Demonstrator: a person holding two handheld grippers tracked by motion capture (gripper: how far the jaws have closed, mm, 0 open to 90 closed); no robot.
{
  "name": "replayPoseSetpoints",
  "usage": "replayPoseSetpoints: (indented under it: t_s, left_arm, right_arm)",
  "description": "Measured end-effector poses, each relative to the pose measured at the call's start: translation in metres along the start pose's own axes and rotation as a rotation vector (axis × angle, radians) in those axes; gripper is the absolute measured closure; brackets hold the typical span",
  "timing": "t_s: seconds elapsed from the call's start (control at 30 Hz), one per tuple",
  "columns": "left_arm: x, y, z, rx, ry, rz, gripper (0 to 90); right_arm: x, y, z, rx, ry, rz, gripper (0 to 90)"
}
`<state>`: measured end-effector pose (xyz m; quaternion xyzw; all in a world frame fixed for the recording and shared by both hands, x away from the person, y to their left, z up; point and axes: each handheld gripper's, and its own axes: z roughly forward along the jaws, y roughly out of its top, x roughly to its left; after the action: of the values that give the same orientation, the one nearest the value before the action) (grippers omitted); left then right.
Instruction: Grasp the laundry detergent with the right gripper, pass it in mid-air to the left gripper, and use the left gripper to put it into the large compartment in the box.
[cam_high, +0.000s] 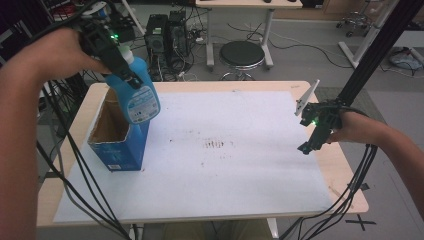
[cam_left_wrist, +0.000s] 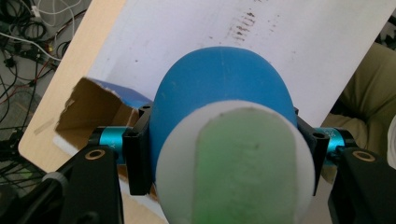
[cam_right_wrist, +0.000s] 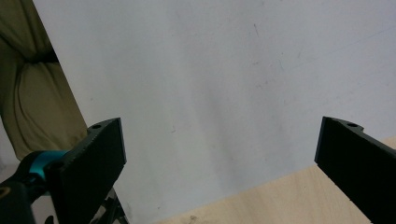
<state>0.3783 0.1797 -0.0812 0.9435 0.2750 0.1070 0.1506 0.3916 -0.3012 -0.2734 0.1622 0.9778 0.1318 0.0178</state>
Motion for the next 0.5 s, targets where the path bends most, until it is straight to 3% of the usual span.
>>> replayPoseSetpoints:
  t_s: [0.2,0.5]
  left_arm:
    - [0.015,-0.020,-0.011,-0.008,0.029,-0.025,37.9]
    - [0.033,-0.037,-0.010,0.004,0.043,-0.038,38.0]
  right_arm:
    - [0.000,0.000,0.000,-0.001,-0.012,0.008,0.9]
    - [0.000,0.002,-0.002,-0.003,-0.014,0.028,1.0]
